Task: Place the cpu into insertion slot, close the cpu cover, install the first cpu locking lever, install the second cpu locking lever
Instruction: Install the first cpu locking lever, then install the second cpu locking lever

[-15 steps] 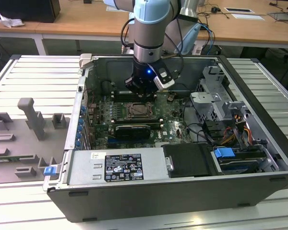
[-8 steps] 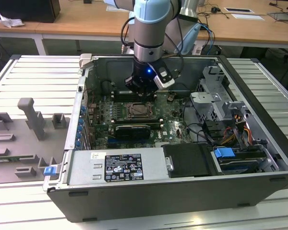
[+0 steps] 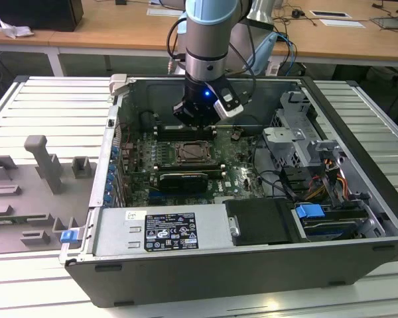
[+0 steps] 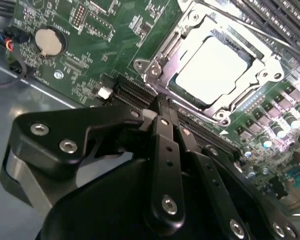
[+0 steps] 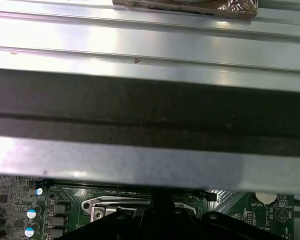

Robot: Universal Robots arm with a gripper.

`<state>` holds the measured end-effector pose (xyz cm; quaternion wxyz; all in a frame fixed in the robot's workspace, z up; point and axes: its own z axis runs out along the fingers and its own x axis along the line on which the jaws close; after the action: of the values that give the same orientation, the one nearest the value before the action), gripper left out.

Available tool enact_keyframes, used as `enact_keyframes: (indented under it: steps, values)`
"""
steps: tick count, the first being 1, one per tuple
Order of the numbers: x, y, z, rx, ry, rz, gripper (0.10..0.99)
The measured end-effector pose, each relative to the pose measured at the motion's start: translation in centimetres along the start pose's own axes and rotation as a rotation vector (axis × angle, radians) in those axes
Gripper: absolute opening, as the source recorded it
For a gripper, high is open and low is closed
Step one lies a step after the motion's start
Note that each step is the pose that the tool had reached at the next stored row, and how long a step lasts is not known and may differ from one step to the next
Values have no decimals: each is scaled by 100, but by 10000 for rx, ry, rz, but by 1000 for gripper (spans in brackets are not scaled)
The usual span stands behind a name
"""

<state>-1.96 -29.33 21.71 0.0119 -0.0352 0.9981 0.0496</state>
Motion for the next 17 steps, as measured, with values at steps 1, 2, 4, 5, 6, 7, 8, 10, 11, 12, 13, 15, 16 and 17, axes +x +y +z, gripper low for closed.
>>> enact_keyframes:
  steps: [1, 2, 4, 5, 6, 7, 8, 10, 11, 12, 13, 15, 16, 17]
  values:
    - [1, -6, 0, 0, -1, 1, 106]
    - [1, -8, 0, 0, -1, 1, 106]
    - [1, -15, -1, 0, 0, 0, 106]
    - [1, -19, -2, 0, 0, 0, 106]
    - [1, -21, -2, 0, 0, 0, 106]
    - [2, -25, -3, 1, 0, -1, 106]
    - [2, -31, -3, 0, 0, 0, 106]
    - [3, -46, -5, 0, 0, 0, 106]
    - [3, -48, -4, 0, -1, 0, 106]
    - [3, -49, -5, 0, 0, 0, 106]
    - [4, -52, -5, 0, 0, 0, 106]
    - [4, -58, -6, 1, 0, 0, 106]
    - [4, -60, -6, 0, 1, 0, 106]
    - [5, -72, -7, -1, 0, -1, 106]
